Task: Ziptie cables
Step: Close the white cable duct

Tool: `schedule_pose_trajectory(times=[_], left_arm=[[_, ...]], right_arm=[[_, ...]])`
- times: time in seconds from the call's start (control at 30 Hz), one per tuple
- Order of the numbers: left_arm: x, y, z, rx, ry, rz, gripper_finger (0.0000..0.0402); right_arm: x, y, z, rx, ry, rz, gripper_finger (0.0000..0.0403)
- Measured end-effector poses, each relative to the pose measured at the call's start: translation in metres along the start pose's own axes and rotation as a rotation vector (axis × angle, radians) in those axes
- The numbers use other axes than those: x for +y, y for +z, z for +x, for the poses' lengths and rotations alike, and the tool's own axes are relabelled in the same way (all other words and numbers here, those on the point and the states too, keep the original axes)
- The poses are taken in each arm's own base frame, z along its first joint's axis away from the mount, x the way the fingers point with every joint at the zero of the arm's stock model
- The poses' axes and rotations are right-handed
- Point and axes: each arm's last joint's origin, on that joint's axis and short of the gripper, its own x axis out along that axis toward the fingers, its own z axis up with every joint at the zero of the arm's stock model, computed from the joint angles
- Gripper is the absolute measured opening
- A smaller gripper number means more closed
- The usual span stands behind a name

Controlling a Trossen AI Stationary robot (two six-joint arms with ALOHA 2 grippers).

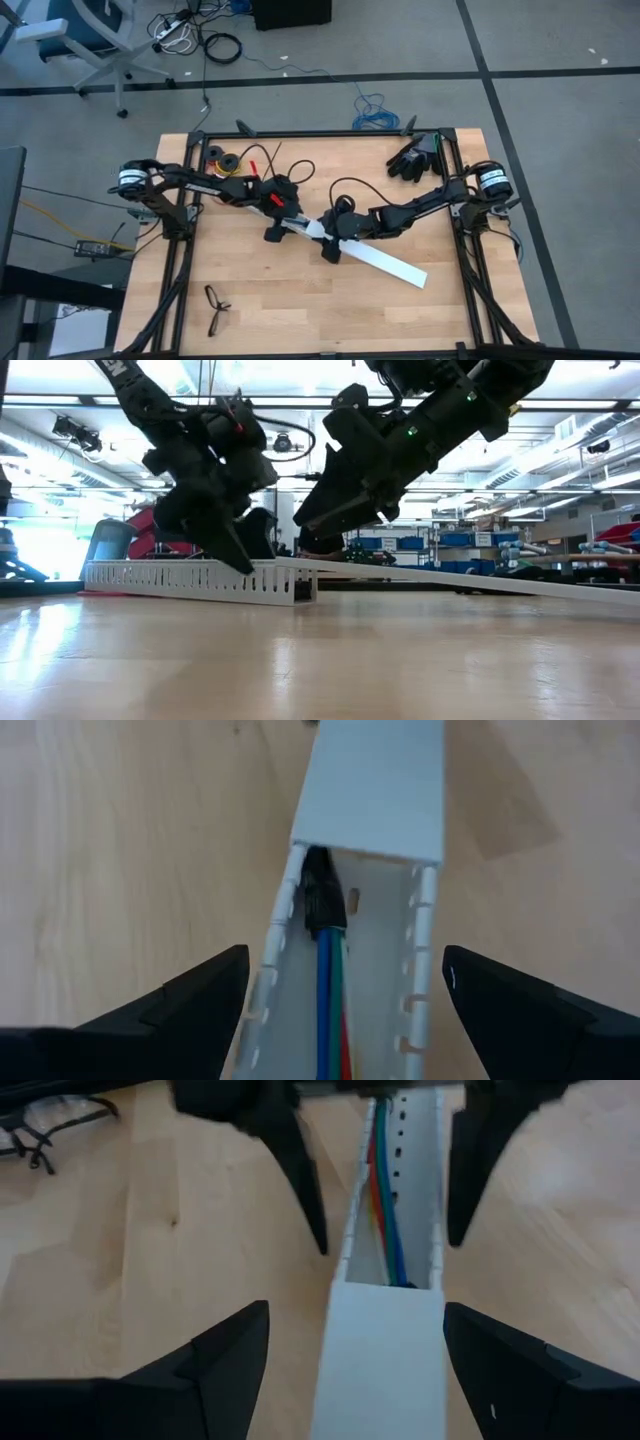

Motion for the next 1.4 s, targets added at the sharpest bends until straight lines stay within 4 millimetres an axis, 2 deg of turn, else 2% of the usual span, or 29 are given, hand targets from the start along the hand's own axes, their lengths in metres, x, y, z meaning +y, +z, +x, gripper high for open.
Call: schedule_pose_trajectory(times=[0.2, 0.5, 0.7, 0.93, 1.07, 1.27, 1.4], left_arm=[[0.002, -0.001, 0.007, -0.014, 0.006, 0.007, 0.0331], [0.002, 0.000, 0.007, -0.021, 0.009, 0.018, 0.0254], [0.002, 0.000, 0.007, -0.020, 0.008, 0.016, 0.0222], [0.002, 0.000, 0.007, -0.020, 0.008, 0.012, 0.0220], [0.002, 0.000, 0.007, -0.020, 0.008, 0.012, 0.0219], [0.002, 0.000, 0.007, -0.020, 0.009, 0.009, 0.0219], [0.002, 0.000, 0.007, -0.021, 0.011, 0.009, 0.0219]], right_arm=[[0.008, 0.000, -0.004, -0.011, 0.020, -0.005, 0.0282], [0.007, -0.002, -0.004, -0.008, -0.034, 0.013, 0.0265], [0.000, 0.000, -0.002, -0.009, -0.056, 0.023, 0.0203], [-0.007, 0.000, 0.002, 0.021, -0.002, 0.081, 0.0083], [-0.007, 0.001, 0.002, 0.022, 0.005, 0.053, 0.0014], [-0.018, -0.003, 0.010, 0.083, 0.027, 0.100, 0.0006], [-0.024, -0.003, 0.023, 0.114, 0.035, 0.110, 0.0002]])
